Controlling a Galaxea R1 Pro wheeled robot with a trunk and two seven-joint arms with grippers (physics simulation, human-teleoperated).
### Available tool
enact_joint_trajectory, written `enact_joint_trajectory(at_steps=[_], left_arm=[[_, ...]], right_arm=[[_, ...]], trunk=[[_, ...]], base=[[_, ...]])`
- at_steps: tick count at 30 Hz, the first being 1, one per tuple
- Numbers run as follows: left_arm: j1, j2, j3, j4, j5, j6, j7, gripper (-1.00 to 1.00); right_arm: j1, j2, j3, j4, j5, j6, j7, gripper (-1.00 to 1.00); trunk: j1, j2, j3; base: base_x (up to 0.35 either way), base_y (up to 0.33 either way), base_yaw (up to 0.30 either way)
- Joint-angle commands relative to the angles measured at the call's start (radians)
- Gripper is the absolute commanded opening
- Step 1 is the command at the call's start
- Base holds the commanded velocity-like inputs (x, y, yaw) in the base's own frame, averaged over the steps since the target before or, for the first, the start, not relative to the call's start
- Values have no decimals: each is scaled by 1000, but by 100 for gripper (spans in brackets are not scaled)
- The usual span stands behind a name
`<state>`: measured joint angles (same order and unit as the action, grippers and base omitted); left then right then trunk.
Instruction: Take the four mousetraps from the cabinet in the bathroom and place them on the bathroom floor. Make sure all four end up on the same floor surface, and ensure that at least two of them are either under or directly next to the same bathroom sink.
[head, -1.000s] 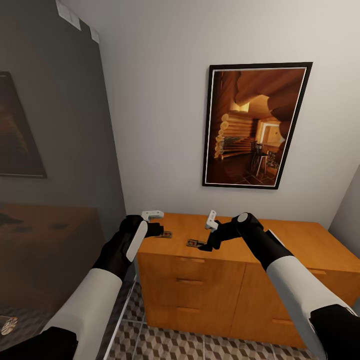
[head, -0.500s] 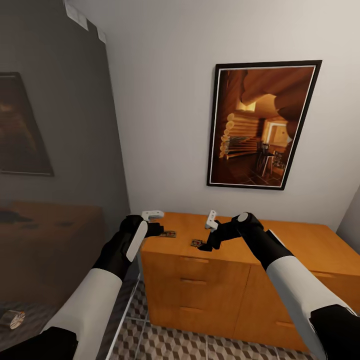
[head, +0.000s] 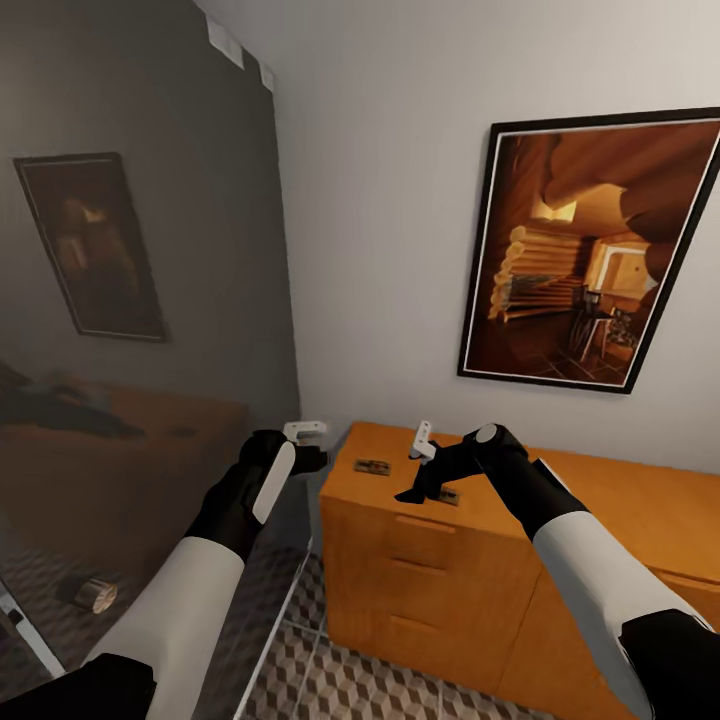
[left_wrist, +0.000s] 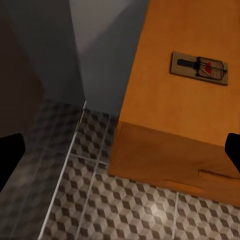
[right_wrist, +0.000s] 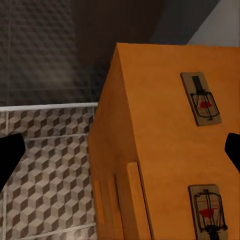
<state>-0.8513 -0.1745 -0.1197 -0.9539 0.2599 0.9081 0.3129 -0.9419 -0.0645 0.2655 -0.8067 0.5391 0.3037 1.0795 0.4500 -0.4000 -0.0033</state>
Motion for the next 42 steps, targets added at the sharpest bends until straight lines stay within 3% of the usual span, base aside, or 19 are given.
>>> enact_joint_trajectory(at_steps=[1,12,31,42], left_arm=[[0,0,0,1,0,0,0,100],[0,0,0,6,2,1,-3,100],[1,0,-2,12,-1,-13,-60,100],[6,0,-2,34,-4,-38,-60,100]], right_arm=[[0,0,0,0,0,0,0,100],[0,0,0,0,1,0,0,100],[0,0,0,1,1,0,-2,100],[0,0,0,1,1,0,-3,100]], trunk=[[0,0,0],[0,0,0],[0,0,0],[0,0,0]], base=[[0,0,250],[0,0,69],[1,0,3],[132,-83,0]])
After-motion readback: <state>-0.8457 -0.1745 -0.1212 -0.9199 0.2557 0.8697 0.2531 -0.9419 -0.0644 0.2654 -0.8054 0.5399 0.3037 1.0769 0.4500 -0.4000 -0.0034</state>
